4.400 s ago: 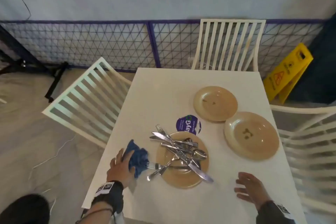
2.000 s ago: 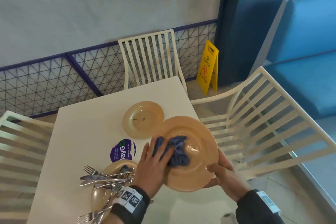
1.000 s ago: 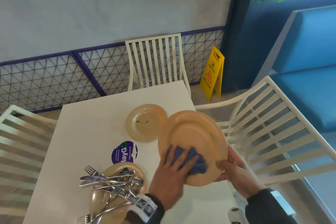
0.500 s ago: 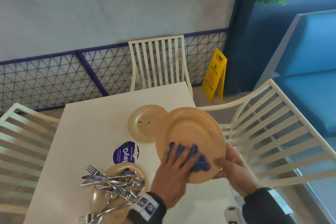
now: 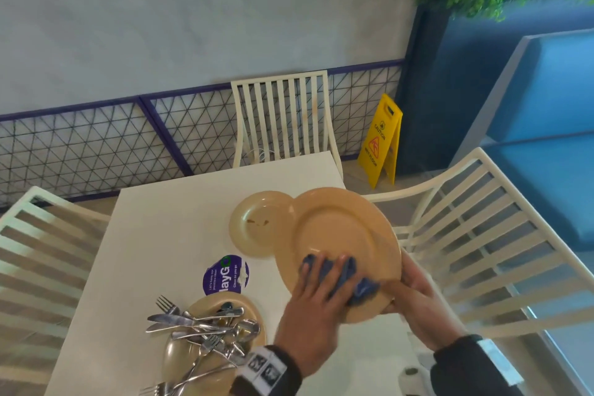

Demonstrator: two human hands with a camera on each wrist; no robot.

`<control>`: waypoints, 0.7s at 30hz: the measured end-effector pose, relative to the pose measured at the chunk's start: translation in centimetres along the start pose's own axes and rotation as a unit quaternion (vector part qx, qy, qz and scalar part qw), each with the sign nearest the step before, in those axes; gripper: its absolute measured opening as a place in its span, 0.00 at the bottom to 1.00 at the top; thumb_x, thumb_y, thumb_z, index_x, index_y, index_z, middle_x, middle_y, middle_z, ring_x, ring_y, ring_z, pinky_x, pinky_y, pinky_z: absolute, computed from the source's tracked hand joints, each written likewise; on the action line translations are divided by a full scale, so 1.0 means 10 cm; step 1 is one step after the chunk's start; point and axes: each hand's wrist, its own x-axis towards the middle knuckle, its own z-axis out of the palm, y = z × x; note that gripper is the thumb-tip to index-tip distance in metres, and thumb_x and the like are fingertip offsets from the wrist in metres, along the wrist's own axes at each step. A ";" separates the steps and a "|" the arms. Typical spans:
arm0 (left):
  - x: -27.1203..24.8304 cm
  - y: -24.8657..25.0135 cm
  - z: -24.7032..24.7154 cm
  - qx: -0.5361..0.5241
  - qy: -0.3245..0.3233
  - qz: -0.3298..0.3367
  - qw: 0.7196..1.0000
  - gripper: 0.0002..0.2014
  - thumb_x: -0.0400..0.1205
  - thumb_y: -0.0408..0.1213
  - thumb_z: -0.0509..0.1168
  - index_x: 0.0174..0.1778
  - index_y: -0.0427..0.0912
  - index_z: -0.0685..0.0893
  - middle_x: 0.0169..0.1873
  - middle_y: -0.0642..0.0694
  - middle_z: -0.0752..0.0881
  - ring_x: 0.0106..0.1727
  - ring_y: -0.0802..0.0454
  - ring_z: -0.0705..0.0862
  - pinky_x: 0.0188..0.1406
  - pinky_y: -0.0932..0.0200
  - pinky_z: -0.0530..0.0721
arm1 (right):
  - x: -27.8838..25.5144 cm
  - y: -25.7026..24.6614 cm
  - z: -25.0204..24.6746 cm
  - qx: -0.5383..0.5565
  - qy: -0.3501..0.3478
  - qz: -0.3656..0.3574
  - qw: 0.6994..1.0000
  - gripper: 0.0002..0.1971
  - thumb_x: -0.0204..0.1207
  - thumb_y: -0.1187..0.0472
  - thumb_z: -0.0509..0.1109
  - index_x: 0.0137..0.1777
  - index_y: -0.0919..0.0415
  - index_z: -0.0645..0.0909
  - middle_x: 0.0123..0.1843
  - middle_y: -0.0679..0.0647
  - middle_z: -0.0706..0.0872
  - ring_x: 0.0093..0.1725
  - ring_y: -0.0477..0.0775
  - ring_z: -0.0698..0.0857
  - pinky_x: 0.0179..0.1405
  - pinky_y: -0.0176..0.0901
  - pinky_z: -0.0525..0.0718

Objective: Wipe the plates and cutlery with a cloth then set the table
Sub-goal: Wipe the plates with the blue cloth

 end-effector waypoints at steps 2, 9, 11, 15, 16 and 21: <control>-0.17 -0.37 -0.03 0.048 -0.001 -0.004 0.999 0.42 0.75 0.34 0.61 0.88 0.54 0.60 0.89 0.48 0.58 0.90 0.38 0.45 0.83 0.34 0.56 | -0.10 0.05 -0.03 -0.015 -0.004 0.017 1.000 0.31 0.74 0.73 0.67 0.75 0.48 0.75 0.60 0.61 0.89 0.53 0.66 0.91 0.41 0.64 0.91; 0.49 -0.29 -0.46 -0.082 0.037 -0.133 0.987 0.37 0.85 0.46 0.47 0.81 0.74 0.29 0.87 0.57 0.36 0.88 0.42 0.35 0.86 0.34 0.38 | -0.11 0.14 0.41 -0.036 -0.024 0.007 0.999 0.31 0.72 0.69 0.65 0.73 0.43 0.75 0.61 0.53 0.90 0.53 0.59 0.91 0.43 0.62 0.91; 0.39 0.06 -0.37 -0.082 0.009 -0.060 0.995 0.39 0.86 0.47 0.55 0.85 0.71 0.36 0.89 0.58 0.37 0.89 0.42 0.34 0.87 0.36 0.34 | -0.06 0.03 0.39 0.006 -0.006 -0.013 1.000 0.29 0.81 0.74 0.64 0.76 0.45 0.74 0.64 0.52 0.89 0.60 0.60 0.89 0.45 0.64 0.91; -0.08 -0.12 -0.35 0.013 0.006 -0.066 0.998 0.29 0.82 0.44 0.62 0.80 0.65 0.66 0.86 0.57 0.63 0.88 0.34 0.57 0.81 0.29 0.57 | -0.10 -0.09 0.18 0.070 0.025 -0.008 0.997 0.30 0.81 0.76 0.62 0.76 0.44 0.75 0.64 0.62 0.87 0.57 0.71 0.89 0.41 0.70 0.90; -0.16 -0.32 -0.40 -0.003 0.022 -0.109 0.994 0.26 0.83 0.44 0.60 0.78 0.64 0.69 0.85 0.56 0.65 0.87 0.34 0.61 0.80 0.29 0.65 | -0.12 -0.07 0.17 0.078 0.016 0.004 0.997 0.31 0.80 0.77 0.62 0.75 0.43 0.76 0.64 0.63 0.87 0.55 0.72 0.88 0.40 0.71 0.90; -0.10 -0.94 -1.05 -0.408 0.159 -0.306 0.845 0.20 0.88 0.42 0.56 0.72 0.71 0.74 0.72 0.60 0.80 0.73 0.56 0.81 0.75 0.49 0.79 | -0.03 0.36 0.44 0.166 0.011 0.115 0.979 0.31 0.69 0.76 0.70 0.69 0.47 0.82 0.64 0.64 0.86 0.56 0.71 0.86 0.44 0.81 0.85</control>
